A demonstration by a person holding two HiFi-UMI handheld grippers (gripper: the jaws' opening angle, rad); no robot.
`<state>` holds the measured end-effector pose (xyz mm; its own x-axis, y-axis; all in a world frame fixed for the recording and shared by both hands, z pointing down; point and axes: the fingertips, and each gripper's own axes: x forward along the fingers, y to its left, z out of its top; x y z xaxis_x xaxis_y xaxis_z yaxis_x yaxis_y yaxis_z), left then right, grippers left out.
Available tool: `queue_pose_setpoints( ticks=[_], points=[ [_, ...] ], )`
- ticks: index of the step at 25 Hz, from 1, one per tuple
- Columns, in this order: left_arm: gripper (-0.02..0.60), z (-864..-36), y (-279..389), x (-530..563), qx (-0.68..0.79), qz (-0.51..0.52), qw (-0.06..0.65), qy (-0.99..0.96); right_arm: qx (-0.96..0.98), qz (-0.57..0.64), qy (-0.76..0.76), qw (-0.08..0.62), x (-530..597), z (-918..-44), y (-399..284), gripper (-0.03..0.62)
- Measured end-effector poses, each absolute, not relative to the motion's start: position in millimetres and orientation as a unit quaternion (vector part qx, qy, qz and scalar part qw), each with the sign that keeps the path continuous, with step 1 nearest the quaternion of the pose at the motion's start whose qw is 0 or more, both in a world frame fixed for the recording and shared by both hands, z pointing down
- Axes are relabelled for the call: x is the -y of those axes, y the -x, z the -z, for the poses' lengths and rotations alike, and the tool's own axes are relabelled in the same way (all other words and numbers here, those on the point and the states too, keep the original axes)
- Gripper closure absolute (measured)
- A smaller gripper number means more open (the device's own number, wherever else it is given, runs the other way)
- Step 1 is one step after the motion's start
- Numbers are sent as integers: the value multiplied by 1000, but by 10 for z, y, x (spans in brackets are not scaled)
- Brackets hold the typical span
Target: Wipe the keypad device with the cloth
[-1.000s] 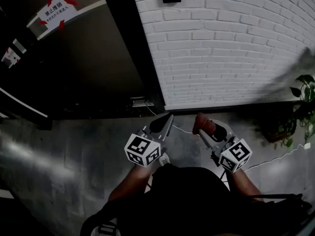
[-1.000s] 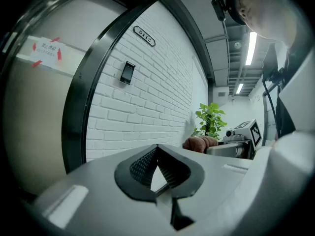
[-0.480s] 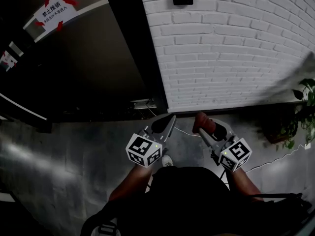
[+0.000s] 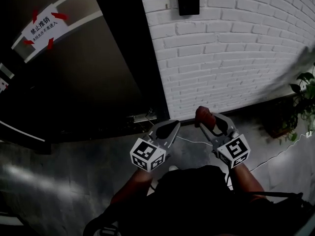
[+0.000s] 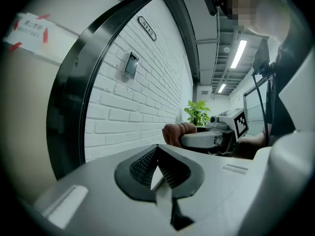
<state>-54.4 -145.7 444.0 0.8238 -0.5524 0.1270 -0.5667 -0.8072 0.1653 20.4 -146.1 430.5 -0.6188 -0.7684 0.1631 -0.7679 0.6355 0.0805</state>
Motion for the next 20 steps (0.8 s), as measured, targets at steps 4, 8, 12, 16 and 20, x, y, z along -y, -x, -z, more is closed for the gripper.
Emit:
queue_pose_setpoints(
  ticks=[4, 8, 12, 16, 20],
  points=[
    [566, -4450, 561, 1617, 280, -35, 95, -955, 885, 55, -440, 139, 1773, -4226, -165, 450],
    [565, -4354, 451, 1652, 264, -25, 88, -960, 867, 138, -442, 184, 2112, -3950, -165, 450],
    [565, -4331, 398, 1752, 280, -24, 89, -956, 833, 263, -428, 231, 2476, -3442, -103, 450],
    [566, -4290, 234, 1791, 291, -19, 84, -953, 780, 379, -415, 274, 2764, -2907, -63, 450],
    [565, -4268, -6, 1816, 297, -24, 81, -951, 716, 485, -396, 307, 3051, -2484, -31, 450]
  ],
)
